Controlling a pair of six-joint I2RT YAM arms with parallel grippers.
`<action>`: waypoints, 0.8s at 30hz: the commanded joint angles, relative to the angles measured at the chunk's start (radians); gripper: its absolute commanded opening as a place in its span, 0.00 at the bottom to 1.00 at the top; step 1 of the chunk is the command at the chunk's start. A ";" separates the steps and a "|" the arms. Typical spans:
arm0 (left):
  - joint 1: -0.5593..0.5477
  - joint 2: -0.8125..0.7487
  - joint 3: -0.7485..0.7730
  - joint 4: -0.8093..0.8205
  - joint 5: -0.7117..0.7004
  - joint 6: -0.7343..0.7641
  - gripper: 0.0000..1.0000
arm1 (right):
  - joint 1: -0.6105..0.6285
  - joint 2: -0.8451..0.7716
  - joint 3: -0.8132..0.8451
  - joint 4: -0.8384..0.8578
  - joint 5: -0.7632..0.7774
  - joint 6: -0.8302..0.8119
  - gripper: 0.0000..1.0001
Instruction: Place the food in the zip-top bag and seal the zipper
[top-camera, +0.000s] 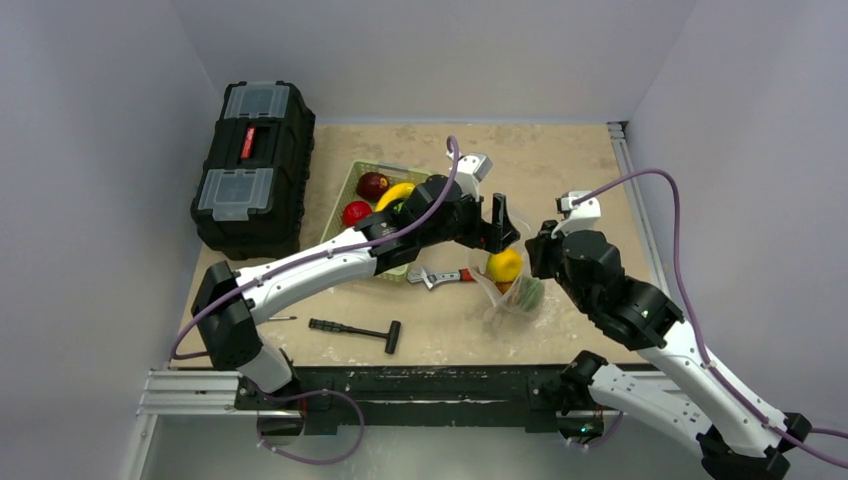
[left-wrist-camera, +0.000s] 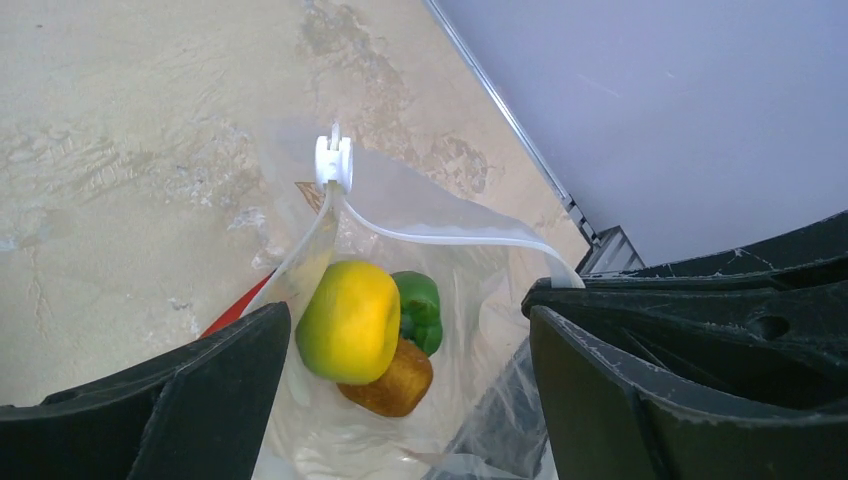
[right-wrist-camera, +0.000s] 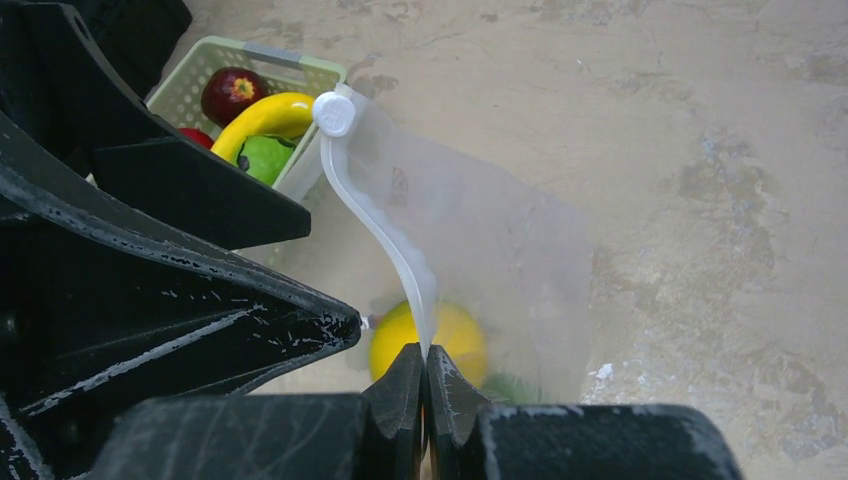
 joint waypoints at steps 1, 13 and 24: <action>-0.003 -0.040 0.022 0.014 -0.024 -0.003 0.90 | 0.006 0.005 0.029 0.039 -0.012 -0.014 0.00; -0.003 -0.279 -0.144 -0.001 -0.055 0.022 0.90 | 0.006 0.020 0.014 0.056 -0.018 -0.016 0.00; 0.030 -0.419 -0.200 -0.296 -0.431 0.028 0.94 | 0.005 0.028 0.018 0.053 -0.009 -0.013 0.00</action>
